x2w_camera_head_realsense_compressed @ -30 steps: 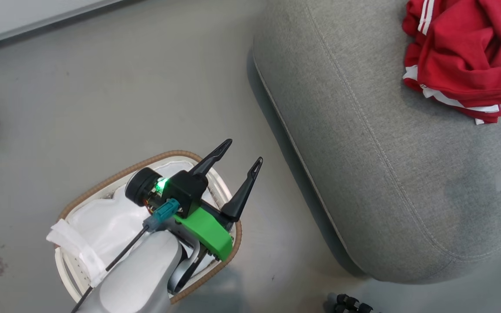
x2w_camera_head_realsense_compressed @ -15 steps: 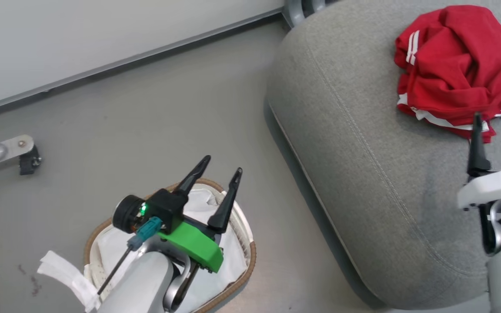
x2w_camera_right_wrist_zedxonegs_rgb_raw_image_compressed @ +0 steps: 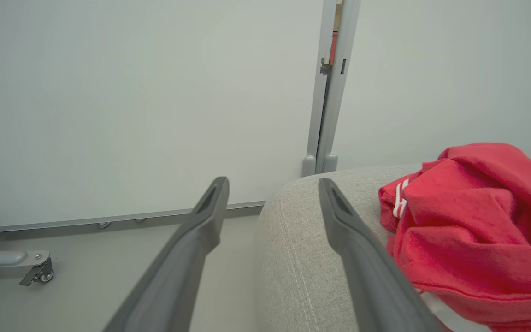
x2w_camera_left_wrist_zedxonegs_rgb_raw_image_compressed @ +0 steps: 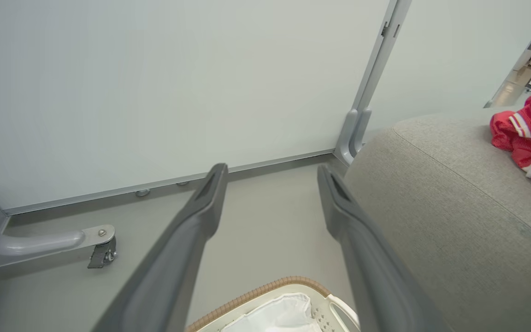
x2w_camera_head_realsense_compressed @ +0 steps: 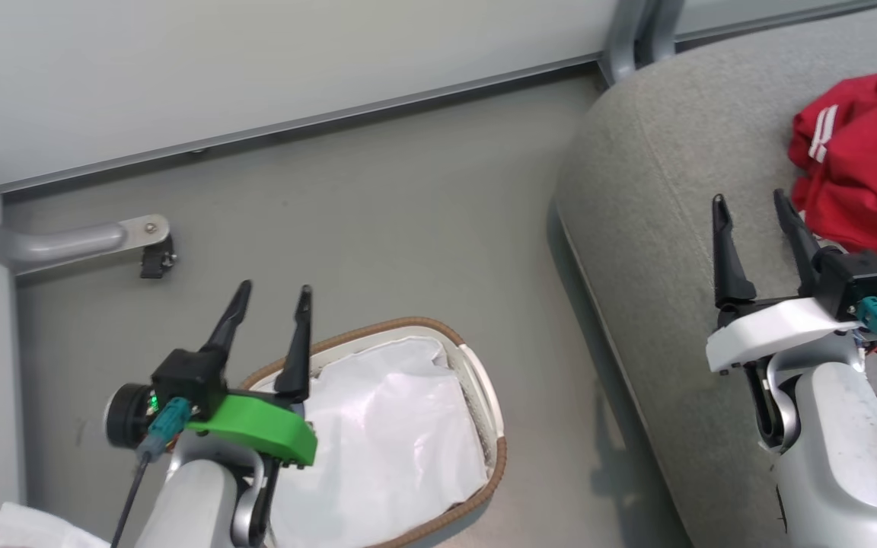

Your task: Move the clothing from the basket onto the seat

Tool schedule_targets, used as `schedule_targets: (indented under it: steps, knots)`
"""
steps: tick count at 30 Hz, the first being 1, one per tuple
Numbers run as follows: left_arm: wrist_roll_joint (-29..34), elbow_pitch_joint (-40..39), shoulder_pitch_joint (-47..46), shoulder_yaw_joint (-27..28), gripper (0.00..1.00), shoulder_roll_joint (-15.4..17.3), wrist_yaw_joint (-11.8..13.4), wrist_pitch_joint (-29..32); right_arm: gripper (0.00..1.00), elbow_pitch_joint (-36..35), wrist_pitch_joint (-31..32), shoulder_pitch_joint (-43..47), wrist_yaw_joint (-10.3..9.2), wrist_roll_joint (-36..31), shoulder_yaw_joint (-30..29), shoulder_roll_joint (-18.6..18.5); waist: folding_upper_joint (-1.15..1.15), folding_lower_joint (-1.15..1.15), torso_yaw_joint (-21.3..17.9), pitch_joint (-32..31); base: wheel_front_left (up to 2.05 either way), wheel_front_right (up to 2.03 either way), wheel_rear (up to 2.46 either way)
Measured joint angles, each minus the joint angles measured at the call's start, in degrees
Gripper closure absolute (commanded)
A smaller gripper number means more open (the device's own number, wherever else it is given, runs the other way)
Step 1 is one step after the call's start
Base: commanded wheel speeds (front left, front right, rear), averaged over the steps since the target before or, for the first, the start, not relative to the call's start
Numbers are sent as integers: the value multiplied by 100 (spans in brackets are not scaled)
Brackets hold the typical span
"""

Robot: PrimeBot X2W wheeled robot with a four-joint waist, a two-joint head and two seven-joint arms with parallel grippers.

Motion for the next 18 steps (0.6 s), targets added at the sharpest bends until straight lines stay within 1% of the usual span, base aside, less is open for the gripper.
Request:
schedule_targets:
  steps: [4, 10, 18]
  knots:
    - [196, 57, 186, 500, 0, -93, 80, 0, 0, 34, -1, 24, 0, 189, 230, 11, 0, 0, 231, -97, 0, 0, 0]
    - [334, 130, 516, 1042, 0, -191, 82, 0, 0, 46, 0, 261, 0, 280, 374, 13, 0, 0, 464, -298, 0, 0, 0]
    - [456, 207, 948, 1428, 0, -245, 69, 0, 0, 91, -1, 689, 0, 338, 415, 15, 0, 0, 610, -614, 0, 0, 0]
